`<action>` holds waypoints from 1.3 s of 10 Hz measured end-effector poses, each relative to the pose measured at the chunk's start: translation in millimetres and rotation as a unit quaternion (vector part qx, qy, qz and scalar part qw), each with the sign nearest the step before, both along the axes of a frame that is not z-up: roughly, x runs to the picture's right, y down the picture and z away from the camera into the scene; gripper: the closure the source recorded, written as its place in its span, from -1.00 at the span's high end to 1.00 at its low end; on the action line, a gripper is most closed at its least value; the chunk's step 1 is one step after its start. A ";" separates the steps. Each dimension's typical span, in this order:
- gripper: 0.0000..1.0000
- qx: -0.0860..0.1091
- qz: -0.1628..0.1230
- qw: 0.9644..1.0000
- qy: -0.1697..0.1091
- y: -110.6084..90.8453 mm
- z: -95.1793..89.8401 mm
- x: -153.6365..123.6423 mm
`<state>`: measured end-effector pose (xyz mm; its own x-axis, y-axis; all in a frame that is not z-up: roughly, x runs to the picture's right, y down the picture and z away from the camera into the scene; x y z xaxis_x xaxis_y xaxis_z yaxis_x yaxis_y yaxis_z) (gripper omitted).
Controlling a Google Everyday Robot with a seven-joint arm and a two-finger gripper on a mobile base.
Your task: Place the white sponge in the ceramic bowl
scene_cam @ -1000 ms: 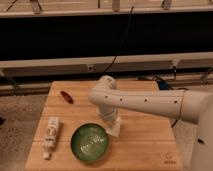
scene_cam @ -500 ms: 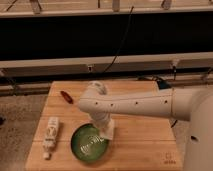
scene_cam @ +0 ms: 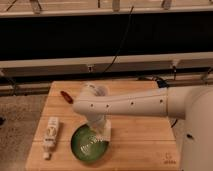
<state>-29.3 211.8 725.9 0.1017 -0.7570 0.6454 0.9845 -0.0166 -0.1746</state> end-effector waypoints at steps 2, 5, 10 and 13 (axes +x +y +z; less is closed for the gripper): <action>-1.00 0.002 -0.008 1.000 -0.006 1.4 -2.1 -6.1; -0.82 0.003 -0.014 1.000 -0.014 2.4 -5.8 -13.2; -0.65 0.007 -0.022 0.999 -0.022 -0.7 -8.9 -19.1; -0.05 0.008 -0.026 0.999 -0.029 -3.0 -12.2 -23.4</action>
<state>-52.7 208.9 713.8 0.0244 -0.7711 0.6363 0.9908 -0.0661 -0.1181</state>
